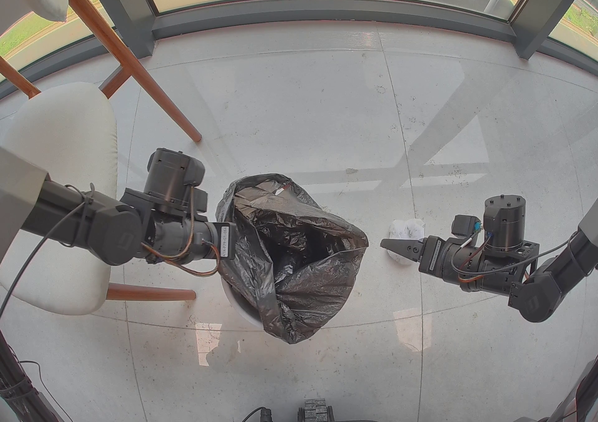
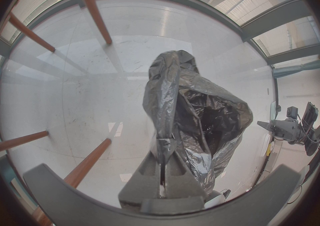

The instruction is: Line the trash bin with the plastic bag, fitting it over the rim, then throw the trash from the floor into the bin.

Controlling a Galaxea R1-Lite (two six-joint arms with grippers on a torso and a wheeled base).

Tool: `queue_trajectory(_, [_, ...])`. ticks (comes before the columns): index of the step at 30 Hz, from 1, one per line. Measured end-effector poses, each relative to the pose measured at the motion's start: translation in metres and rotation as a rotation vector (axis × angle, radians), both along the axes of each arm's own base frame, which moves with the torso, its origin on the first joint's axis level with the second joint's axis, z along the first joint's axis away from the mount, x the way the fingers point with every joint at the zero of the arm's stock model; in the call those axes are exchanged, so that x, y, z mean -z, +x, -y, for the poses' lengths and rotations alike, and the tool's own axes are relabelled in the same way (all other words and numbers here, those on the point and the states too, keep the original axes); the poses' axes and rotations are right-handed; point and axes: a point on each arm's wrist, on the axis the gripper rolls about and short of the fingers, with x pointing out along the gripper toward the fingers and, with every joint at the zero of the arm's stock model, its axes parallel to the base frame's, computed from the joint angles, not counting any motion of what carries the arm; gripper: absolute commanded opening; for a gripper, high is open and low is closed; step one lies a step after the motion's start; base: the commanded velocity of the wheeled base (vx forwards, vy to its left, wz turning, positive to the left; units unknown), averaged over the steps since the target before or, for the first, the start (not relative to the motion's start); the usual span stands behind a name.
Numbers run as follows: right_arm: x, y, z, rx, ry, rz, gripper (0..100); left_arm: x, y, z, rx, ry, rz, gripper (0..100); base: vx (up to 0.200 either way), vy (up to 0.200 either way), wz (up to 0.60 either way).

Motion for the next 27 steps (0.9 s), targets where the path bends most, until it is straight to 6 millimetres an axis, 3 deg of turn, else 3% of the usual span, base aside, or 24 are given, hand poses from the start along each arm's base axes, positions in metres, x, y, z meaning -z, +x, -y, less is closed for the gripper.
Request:
queue_trajectory(9, [0.001, 0.000, 0.000, 0.001, -0.002, -0.002, 100, 0.011, -0.017, -0.037, -0.081, 0.023, -0.063, 0, 0.000, 0.000, 0.00])
queue_trajectory(17, [0.002, -0.002, 0.000, 0.000, -0.006, -0.009, 100, 0.018, -0.021, -0.061, -0.146, 0.027, -0.084, 0, 0.000, 0.000, 0.00])
queue_trajectory(18, [0.002, -0.002, 0.000, -0.001, -0.007, -0.009, 100, 0.019, -0.022, -0.062, -0.149, 0.028, -0.087, 100, 0.000, 0.000, 0.00])
queue_trajectory(27, [0.004, -0.003, 0.000, -0.003, -0.009, -0.015, 100, 0.017, -0.019, -0.064, -0.159, 0.009, -0.019, 100, 0.000, 0.000, 0.00])
